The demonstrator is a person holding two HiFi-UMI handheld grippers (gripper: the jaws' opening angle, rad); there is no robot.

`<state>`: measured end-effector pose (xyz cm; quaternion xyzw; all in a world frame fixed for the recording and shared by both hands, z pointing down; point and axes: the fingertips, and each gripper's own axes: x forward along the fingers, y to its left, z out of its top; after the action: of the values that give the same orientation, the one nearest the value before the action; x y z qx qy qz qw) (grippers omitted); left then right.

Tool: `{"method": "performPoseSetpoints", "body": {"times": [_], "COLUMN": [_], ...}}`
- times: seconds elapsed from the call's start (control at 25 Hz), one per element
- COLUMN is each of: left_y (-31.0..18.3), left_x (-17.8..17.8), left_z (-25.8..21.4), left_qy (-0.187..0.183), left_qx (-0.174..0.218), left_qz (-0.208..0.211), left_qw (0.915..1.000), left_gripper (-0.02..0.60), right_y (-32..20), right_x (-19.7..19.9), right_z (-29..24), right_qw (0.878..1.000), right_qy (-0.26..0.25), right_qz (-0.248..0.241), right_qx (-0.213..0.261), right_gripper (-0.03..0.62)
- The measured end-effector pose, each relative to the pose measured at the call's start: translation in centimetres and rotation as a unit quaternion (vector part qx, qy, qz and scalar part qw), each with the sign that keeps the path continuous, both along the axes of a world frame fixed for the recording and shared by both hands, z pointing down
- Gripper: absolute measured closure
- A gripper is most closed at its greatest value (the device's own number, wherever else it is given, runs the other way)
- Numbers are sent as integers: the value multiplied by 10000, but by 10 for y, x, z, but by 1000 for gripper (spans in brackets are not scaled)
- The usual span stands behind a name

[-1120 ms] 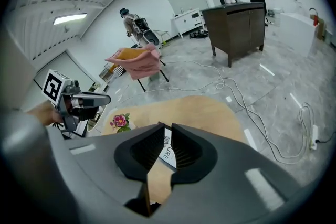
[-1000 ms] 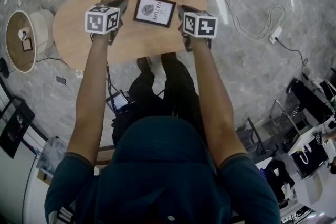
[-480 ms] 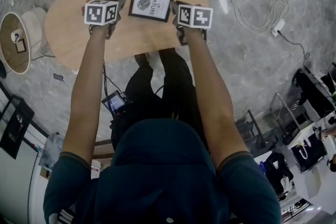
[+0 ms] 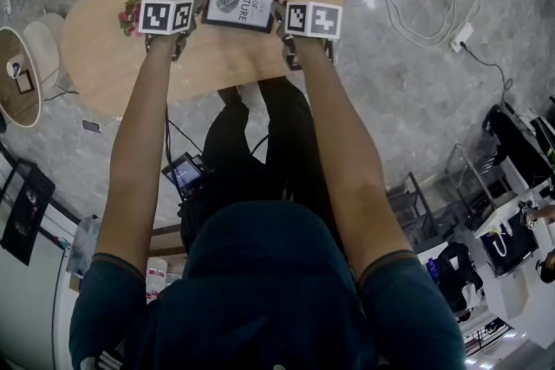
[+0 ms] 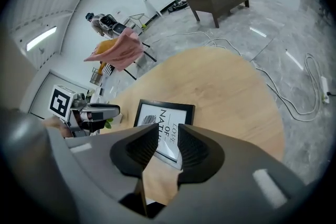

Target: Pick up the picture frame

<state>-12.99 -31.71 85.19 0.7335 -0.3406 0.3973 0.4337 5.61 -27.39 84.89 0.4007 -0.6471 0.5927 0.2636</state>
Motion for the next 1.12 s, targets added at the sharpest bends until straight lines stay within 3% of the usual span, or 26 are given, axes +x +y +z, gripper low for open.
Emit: {"method": "performPoseSetpoints", "body": {"times": [0.6,1.12], "left_y": [11,14], "left_x": [-4,-5], "left_z": [58,68], "left_qy": [-346,-557], "left_qx": [-310,-348], "left_qz": [52,49], "left_qw": [9989,9978], "left_gripper": [439,456], "right_y": [15,17], "right_x": [-7,-8], "right_z": [54,74], "right_qw": [9987,9977], "right_qy": [-69,144], "right_qz": [61,-41], "right_qx": [-495,-666], "right_gripper": [482,484]}}
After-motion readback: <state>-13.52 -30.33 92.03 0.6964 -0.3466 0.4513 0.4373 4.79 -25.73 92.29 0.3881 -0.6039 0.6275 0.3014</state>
